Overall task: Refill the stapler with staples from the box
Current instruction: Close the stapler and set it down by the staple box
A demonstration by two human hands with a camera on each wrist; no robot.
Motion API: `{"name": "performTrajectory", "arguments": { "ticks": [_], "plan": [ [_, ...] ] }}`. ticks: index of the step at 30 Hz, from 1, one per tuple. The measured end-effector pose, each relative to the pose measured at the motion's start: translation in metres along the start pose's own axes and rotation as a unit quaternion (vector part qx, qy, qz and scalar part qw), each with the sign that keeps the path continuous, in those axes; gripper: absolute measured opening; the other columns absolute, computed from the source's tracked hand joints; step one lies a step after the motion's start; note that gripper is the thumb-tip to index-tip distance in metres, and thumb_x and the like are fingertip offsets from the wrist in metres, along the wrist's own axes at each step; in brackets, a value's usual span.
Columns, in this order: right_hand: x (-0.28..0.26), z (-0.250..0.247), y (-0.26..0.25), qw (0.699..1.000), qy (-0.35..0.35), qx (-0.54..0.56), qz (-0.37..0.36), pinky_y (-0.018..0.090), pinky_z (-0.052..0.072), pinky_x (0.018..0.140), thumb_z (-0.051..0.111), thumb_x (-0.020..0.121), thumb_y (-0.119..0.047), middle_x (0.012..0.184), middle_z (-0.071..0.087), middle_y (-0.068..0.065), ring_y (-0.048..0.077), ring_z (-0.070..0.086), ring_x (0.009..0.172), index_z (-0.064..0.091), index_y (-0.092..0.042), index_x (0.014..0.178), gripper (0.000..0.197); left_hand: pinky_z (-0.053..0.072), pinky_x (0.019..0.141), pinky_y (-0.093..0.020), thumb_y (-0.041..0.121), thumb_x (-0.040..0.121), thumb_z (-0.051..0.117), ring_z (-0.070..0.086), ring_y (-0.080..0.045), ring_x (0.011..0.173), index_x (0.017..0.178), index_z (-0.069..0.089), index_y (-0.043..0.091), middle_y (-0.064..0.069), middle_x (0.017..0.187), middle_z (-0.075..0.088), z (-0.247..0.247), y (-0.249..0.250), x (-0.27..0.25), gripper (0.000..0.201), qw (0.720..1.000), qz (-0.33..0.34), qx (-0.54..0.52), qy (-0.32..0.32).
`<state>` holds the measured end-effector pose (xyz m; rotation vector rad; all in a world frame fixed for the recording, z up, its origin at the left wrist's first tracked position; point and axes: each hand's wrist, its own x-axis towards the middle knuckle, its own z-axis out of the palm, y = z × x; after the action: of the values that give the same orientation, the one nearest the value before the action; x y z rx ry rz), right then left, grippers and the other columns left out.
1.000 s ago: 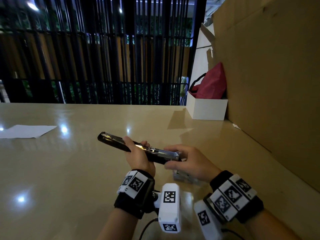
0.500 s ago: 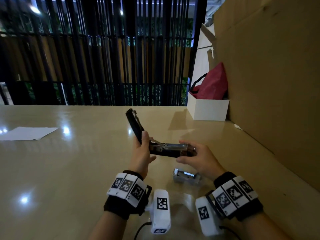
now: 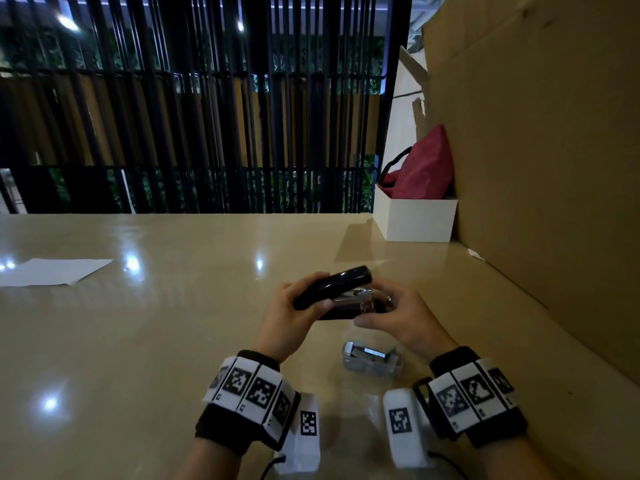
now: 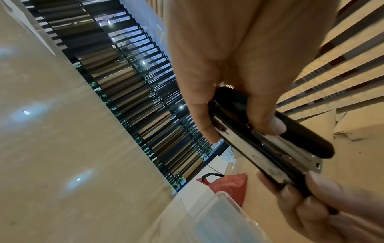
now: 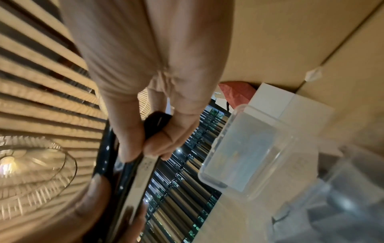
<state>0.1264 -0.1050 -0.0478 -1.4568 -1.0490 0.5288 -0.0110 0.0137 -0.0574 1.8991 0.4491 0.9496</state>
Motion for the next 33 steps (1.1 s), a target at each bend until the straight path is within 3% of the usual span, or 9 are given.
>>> {"name": "performTrajectory", "arguments": {
  "ticks": [3,6,8,11,16,21,27,30,33],
  "plan": [
    [0.000,-0.002,0.002,0.996,-0.034,0.081,0.029,0.025,0.051,0.080,0.062,0.077,0.010,0.101,0.068,0.011,0.022,0.064,0.093,0.052,-0.011,0.128,0.056,0.049,0.099,-0.048,0.044,0.069,0.065,0.059,-0.025,0.112,0.107,0.052,0.065,-0.013,0.119,0.061,-0.001,-0.004,0.001,0.045,0.999,0.002,0.038,-0.036],
    [0.000,-0.004,-0.003,0.969,-0.070,0.223,0.087,0.029,0.050,0.076,0.044,0.092,-0.002,0.105,0.062,0.015,0.024,0.059,0.093,0.050,-0.006,0.125,0.034,0.050,0.095,-0.035,0.006,0.083,0.063,0.060,-0.021,0.105,0.116,0.049,0.047,-0.007,0.113,0.063,-0.002,0.001,0.000,0.054,0.997,0.020,0.051,-0.046],
    [0.000,-0.004,-0.006,0.955,-0.066,0.264,0.119,0.029,0.048,0.073,0.040,0.097,-0.022,0.100,0.060,0.014,0.022,0.057,0.087,0.052,-0.003,0.121,0.033,0.050,0.090,-0.024,-0.002,0.084,0.061,0.060,-0.017,0.101,0.123,0.044,0.036,-0.004,0.108,0.062,-0.002,0.000,0.001,0.056,0.997,0.028,0.056,-0.053],
    [-0.001,0.000,-0.008,0.963,-0.040,0.228,0.138,0.030,0.046,0.069,0.040,0.096,-0.029,0.092,0.060,0.012,0.021,0.057,0.080,0.056,-0.004,0.105,0.031,0.046,0.086,-0.017,-0.001,0.082,0.063,0.057,-0.017,0.099,0.129,0.050,0.024,-0.007,0.107,0.061,0.002,-0.002,0.001,0.054,0.995,0.039,0.083,-0.045],
    [-0.002,-0.001,-0.009,0.954,0.017,0.238,0.180,0.031,0.046,0.064,0.046,0.095,-0.015,0.082,0.057,0.013,0.022,0.054,0.072,0.058,-0.004,0.087,0.018,0.046,0.099,-0.033,0.003,0.082,0.064,0.057,-0.020,0.108,0.123,0.059,0.021,-0.004,0.113,0.062,-0.001,-0.003,0.001,0.045,0.996,0.015,0.083,-0.039],
    [-0.002,-0.001,-0.011,0.959,0.009,0.231,0.165,0.025,0.050,0.055,0.046,0.096,-0.023,0.083,0.060,0.009,0.019,0.057,0.070,0.061,-0.007,0.091,0.022,0.047,0.094,-0.029,-0.004,0.080,0.064,0.058,-0.014,0.096,0.110,0.056,0.024,0.017,0.094,0.057,-0.007,0.002,0.000,0.041,0.997,0.014,0.065,-0.047],
    [-0.005,0.004,-0.011,0.975,-0.036,0.181,0.120,0.029,0.050,0.080,0.052,0.092,-0.014,0.099,0.063,0.009,0.020,0.060,0.090,0.060,-0.003,0.107,0.021,0.051,0.086,-0.019,0.002,0.082,0.065,0.059,-0.008,0.090,0.123,0.056,0.013,0.009,0.098,0.059,-0.018,0.005,-0.002,0.044,0.996,-0.030,0.071,-0.054],
    [-0.005,0.008,-0.009,0.983,-0.030,0.133,0.121,0.026,0.055,0.074,0.054,0.088,0.003,0.095,0.061,0.011,0.020,0.063,0.084,0.056,0.001,0.111,0.023,0.048,0.094,-0.027,0.012,0.078,0.072,0.060,-0.014,0.100,0.128,0.054,0.015,0.001,0.110,0.062,-0.021,0.007,-0.003,0.053,0.985,-0.054,0.124,-0.109],
    [-0.006,0.016,-0.010,0.984,-0.025,0.113,0.133,0.020,0.058,0.064,0.052,0.088,0.007,0.089,0.059,0.013,0.021,0.064,0.077,0.056,0.002,0.104,0.017,0.051,0.095,-0.033,0.019,0.075,0.074,0.064,-0.017,0.099,0.123,0.060,0.016,0.000,0.106,0.067,-0.018,0.007,-0.004,0.051,0.970,-0.073,0.190,-0.133]
  ]
}}
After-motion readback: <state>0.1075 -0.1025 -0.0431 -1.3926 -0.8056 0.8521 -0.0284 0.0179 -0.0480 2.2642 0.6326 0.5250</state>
